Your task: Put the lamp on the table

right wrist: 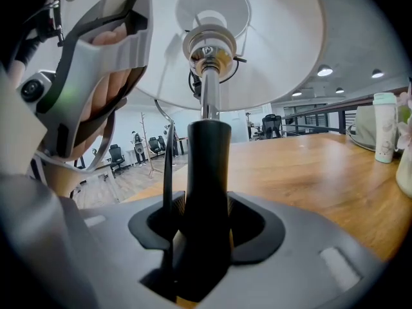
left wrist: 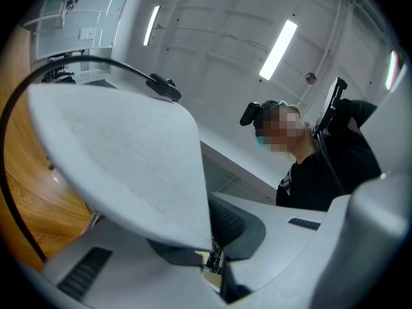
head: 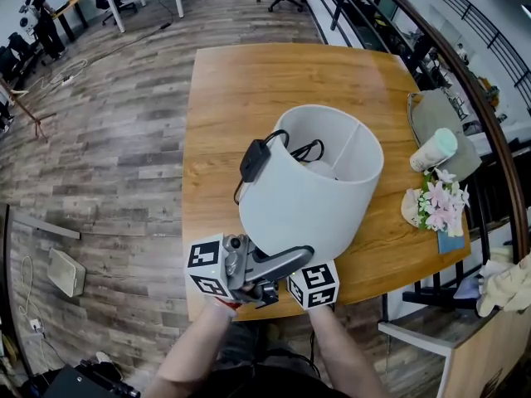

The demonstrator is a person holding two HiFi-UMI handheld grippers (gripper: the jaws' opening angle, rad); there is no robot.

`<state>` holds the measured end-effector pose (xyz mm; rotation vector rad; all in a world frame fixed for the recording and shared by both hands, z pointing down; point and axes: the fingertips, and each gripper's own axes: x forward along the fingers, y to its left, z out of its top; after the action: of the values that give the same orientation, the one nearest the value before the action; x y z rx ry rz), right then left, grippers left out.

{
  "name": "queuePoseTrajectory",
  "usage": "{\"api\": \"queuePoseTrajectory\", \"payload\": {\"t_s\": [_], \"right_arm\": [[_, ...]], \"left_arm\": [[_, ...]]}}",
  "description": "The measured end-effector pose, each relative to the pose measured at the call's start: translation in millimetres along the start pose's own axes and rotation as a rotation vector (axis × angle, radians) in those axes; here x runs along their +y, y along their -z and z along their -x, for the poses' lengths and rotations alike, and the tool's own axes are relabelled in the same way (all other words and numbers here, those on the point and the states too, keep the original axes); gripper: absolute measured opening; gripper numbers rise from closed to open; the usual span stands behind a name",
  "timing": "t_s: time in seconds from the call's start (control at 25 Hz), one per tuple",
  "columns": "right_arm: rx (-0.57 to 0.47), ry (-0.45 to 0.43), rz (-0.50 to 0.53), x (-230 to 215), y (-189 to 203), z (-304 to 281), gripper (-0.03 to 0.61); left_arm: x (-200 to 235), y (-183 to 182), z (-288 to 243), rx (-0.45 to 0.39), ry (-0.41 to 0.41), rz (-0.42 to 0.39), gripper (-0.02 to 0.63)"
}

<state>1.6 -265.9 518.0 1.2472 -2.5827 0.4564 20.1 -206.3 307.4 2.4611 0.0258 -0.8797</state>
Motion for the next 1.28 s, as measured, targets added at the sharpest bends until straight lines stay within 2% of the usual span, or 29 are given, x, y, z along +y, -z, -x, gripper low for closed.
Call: {"api": "queuePoseTrajectory", "payload": {"t_s": [0.48,0.8,1.28], "right_arm": [[-0.023,0.039,-0.013,-27,-26,-29,0.212],[-0.033,0.048,0.03,-38,-29,-44,0.212],[-0.044,0.063,0.063,-42,-41,-59,0.216]], "left_arm": [[35,-18,-6,0.015,0.035,0.002,0.002],[49,-30,-3,-0.004,0.056,-0.002,0.002],[54,-35,8,-0.01,0.092,-0.016,0.002]]}}
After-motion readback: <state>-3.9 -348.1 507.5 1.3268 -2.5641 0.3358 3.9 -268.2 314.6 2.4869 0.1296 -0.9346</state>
